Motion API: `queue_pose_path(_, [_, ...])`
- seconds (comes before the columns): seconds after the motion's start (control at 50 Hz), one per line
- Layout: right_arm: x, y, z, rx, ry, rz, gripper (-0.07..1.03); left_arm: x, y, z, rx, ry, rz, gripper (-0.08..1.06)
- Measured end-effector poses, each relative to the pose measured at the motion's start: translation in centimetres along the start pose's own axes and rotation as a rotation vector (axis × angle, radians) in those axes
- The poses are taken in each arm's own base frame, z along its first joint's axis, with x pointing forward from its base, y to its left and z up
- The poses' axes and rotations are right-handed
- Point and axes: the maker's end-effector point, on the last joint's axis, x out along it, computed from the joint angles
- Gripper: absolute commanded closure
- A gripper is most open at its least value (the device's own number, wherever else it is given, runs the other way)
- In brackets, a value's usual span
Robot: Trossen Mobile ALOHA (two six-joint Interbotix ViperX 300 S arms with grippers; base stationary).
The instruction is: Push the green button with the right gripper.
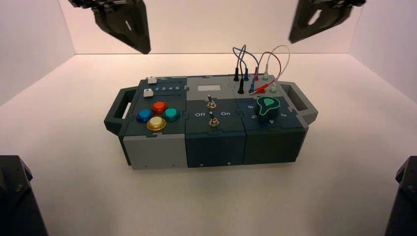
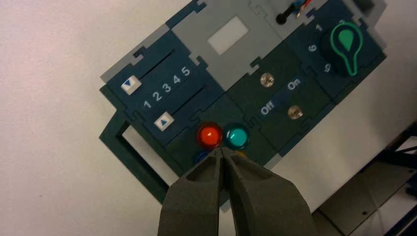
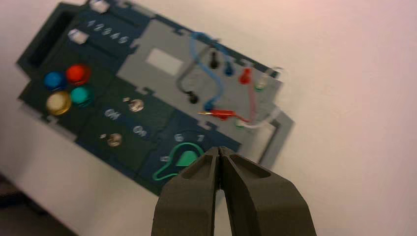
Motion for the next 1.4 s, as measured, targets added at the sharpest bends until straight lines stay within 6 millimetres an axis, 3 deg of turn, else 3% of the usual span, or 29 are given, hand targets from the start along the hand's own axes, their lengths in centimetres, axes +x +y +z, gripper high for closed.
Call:
queue_pose_path(0.42, [0.7, 4.2, 0.9, -0.097, 0.041, 0.092, 0.99, -3.0, 4.9, -0.9, -0.119, -0.073, 0.116, 1.01])
queue_pose_path(0.64, [1.6, 6.0, 1.5, -0.129, 0.081, 0.124, 0.99, -3.4, 5.9, -1.0, -0.156, -0.089, 0.138, 1.01])
queue_pose_path(1.4, [9.6, 12.7, 3.0, -0.263, 0.286, 0.176, 0.99, -3.9, 9.5, -2.6, -0.309, -0.103, 0.21, 1.01])
